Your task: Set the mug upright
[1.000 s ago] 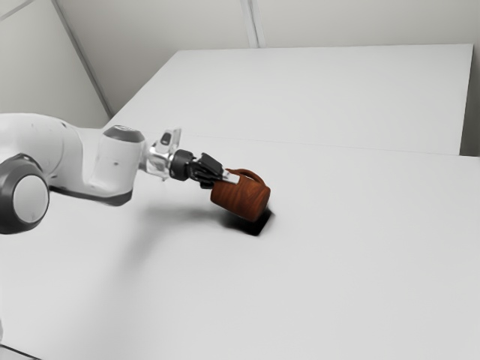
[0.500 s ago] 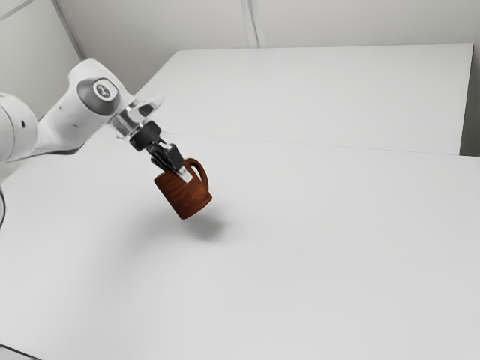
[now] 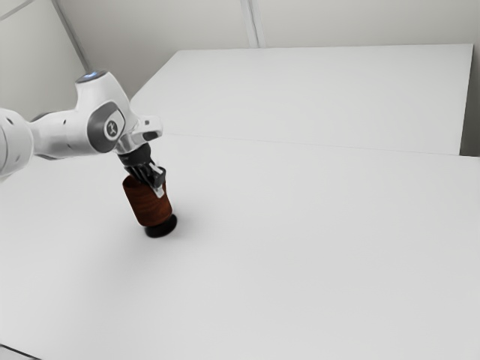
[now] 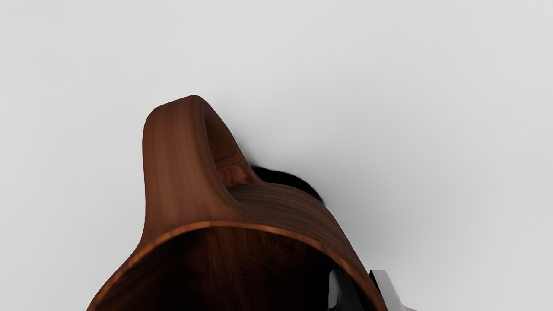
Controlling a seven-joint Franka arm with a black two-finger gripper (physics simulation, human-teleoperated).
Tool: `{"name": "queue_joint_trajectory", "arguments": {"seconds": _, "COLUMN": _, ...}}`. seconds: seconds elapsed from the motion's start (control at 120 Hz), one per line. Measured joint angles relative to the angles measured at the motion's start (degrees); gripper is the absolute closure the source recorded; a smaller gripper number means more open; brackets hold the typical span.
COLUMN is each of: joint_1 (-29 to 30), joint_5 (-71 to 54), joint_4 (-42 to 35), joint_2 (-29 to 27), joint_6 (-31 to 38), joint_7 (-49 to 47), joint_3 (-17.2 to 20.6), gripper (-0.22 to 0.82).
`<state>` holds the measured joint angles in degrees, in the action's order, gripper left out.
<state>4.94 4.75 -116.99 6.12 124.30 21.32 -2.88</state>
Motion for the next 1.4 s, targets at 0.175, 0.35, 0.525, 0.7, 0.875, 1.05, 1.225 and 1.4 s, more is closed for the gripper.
{"name": "queue_joint_trajectory", "arguments": {"seconds": 0.175, "joint_1": -0.04, "joint_5": -0.64, "joint_4": -4.1, "joint_2": 0.05, "joint_6": 7.75, "joint_7": -4.08, "joint_3": -0.03, "gripper": 0.79}}
{"name": "queue_joint_trajectory", "arguments": {"seconds": 0.35, "joint_1": -0.09, "joint_5": -0.26, "joint_4": -5.64, "joint_2": 1.68, "joint_6": 11.24, "joint_7": -6.77, "joint_3": 0.01, "gripper": 0.65}}
{"name": "queue_joint_trajectory", "arguments": {"seconds": 0.525, "joint_1": -0.18, "joint_5": 0.19, "joint_4": -6.22, "joint_2": 0.8, "joint_6": 12.47, "joint_7": -8.5, "joint_3": 0.07, "gripper": 0.3}}
{"name": "queue_joint_trajectory", "arguments": {"seconds": 0.7, "joint_1": -0.09, "joint_5": 0.31, "joint_4": -5.02, "joint_2": -3.03, "joint_6": 10.38, "joint_7": -9.61, "joint_3": 0.29, "gripper": 0.13}}
{"name": "queue_joint_trajectory", "arguments": {"seconds": 0.875, "joint_1": -0.24, "joint_5": 0.69, "joint_4": 8.54, "joint_2": -2.72, "joint_6": -0.96, "joint_7": -10.59, "joint_3": 0.55, "gripper": 0.06}}
{"name": "queue_joint_trajectory", "arguments": {"seconds": 1.05, "joint_1": -0.28, "joint_5": 0.67, "joint_4": 26.45, "joint_2": 0.7, "joint_6": -15.29, "joint_7": -11.28, "joint_3": 0.51, "gripper": 0.03}}
{"name": "queue_joint_trajectory", "arguments": {"seconds": 1.225, "joint_1": -0.3, "joint_5": 0.49, "joint_4": 37.53, "joint_2": 3.53, "joint_6": -25.7, "joint_7": -11.78, "joint_3": 0.63, "gripper": 0.01}}
{"name": "queue_joint_trajectory", "arguments": {"seconds": 1.4, "joint_1": -0.39, "joint_5": 0.47, "joint_4": 38.5, "joint_2": 3.52, "joint_6": -30.66, "joint_7": -12.14, "joint_3": 0.66, "gripper": 0.01}}
